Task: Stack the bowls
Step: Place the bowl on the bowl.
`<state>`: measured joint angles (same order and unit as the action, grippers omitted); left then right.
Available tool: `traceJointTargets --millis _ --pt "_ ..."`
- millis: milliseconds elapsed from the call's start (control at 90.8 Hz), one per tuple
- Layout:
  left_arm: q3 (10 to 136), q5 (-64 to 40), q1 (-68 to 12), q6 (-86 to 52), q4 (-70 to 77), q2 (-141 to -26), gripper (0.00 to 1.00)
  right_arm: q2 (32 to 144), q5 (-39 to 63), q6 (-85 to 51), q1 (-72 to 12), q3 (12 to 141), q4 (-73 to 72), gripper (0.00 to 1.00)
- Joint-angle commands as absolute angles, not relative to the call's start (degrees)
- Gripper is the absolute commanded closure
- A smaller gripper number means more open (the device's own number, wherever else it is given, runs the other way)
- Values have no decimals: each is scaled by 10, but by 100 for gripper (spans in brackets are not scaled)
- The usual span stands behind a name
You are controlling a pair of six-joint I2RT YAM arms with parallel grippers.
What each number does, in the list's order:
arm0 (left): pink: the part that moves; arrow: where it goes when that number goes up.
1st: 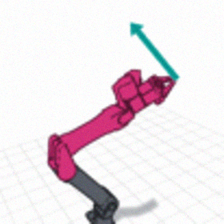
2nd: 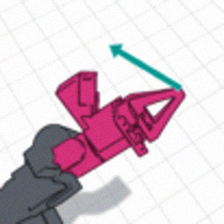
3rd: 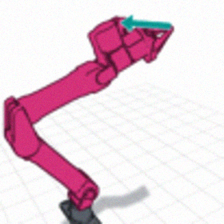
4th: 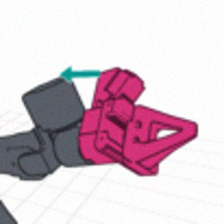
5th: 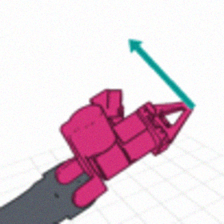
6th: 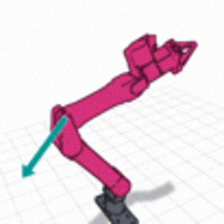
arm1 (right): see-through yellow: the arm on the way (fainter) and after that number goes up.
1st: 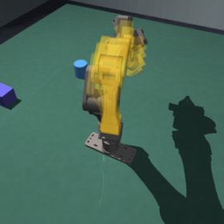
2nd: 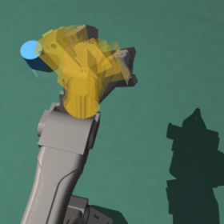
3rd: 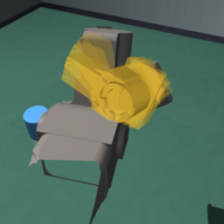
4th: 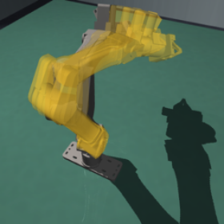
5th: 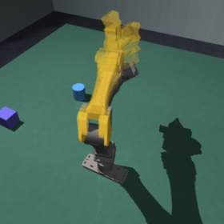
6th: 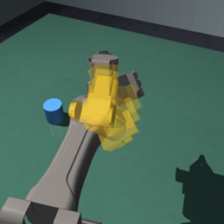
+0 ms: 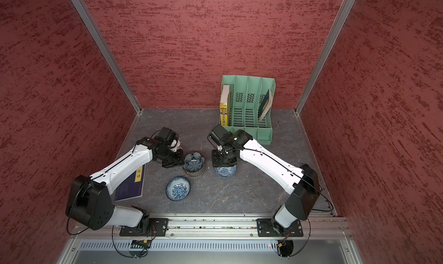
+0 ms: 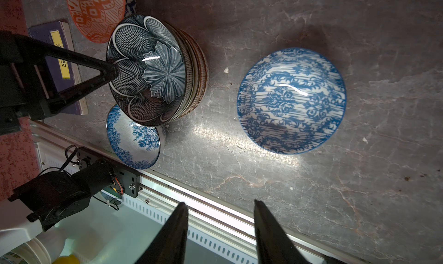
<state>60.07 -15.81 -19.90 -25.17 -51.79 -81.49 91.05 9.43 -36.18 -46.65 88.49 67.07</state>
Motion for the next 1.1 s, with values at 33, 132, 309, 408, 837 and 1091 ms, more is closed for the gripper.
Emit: traceJointTargets --millis 33,132,309,408,837,1091 --pt "598 -170 -199 -254 -496 -816 95 897 94 -363 -462 882 664 52" --pt "597 -168 -200 -253 -499 -811 87 897 94 -362 -463 882 664 52" --pt "600 -161 -199 -251 -506 -803 72 898 94 -361 -463 883 664 52" --pt "609 -155 -196 -251 -517 -799 68 899 94 -360 -463 885 664 52" --pt "636 -148 -66 -264 -546 -736 63 901 96 -357 -463 888 663 52" --pt "658 -116 -12 -294 -564 -796 65 905 99 -357 -462 887 658 52"
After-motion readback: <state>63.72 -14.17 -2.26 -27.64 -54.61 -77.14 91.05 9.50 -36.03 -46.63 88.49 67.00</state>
